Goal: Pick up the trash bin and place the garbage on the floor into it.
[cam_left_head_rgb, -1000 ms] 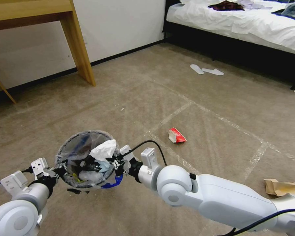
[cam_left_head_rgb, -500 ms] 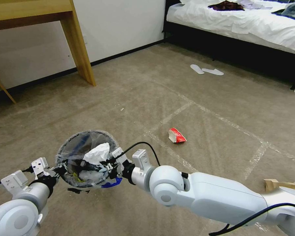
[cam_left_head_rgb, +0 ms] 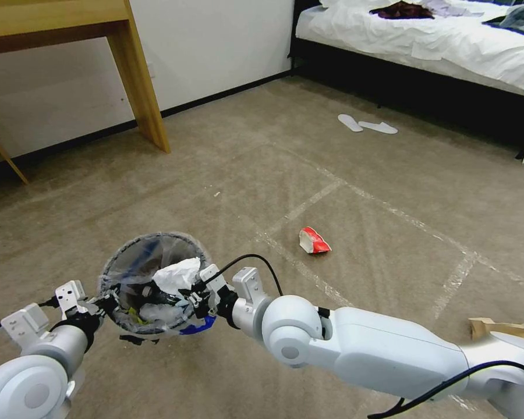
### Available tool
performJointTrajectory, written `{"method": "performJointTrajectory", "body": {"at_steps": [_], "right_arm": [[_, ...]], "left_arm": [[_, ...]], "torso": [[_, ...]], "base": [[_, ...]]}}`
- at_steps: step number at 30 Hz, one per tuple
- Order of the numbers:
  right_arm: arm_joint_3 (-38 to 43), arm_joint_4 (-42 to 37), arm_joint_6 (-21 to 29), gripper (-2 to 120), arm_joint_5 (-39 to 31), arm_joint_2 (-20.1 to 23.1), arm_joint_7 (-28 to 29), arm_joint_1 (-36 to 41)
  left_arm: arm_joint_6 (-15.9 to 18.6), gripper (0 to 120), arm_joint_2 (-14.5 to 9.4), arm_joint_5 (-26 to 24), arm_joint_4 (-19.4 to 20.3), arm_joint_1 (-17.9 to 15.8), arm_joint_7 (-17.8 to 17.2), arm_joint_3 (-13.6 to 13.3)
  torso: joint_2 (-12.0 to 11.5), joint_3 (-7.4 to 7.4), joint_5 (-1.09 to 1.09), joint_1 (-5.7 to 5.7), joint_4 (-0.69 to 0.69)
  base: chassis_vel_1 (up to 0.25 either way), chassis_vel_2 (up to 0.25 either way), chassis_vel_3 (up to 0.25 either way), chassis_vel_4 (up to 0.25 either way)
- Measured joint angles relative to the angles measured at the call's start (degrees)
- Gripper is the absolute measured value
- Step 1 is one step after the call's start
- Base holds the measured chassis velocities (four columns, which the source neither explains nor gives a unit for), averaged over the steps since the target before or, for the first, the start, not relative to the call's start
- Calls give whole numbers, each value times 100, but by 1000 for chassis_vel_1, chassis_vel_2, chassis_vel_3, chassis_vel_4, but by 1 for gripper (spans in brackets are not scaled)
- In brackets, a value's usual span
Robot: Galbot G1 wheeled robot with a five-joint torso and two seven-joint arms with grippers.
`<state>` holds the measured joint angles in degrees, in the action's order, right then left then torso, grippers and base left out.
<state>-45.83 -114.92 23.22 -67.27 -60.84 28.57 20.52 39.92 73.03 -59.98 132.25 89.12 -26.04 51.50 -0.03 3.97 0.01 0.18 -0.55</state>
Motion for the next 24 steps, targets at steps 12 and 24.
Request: {"method": "performJointTrajectory", "body": {"at_steps": [12,24], "right_arm": [[47,-45,34,71,-10,-20,15,2],[295,-54,-164,100,103,-159,-73,18]], "left_arm": [[-11,1,63,45,24,51,12,14],[-29,1,92,74,36,63,24,43]], "torso": [[0,0,0,0,0],[0,0,0,0,0]], "base": [[0,0,0,0],[0,0,0,0]]}}
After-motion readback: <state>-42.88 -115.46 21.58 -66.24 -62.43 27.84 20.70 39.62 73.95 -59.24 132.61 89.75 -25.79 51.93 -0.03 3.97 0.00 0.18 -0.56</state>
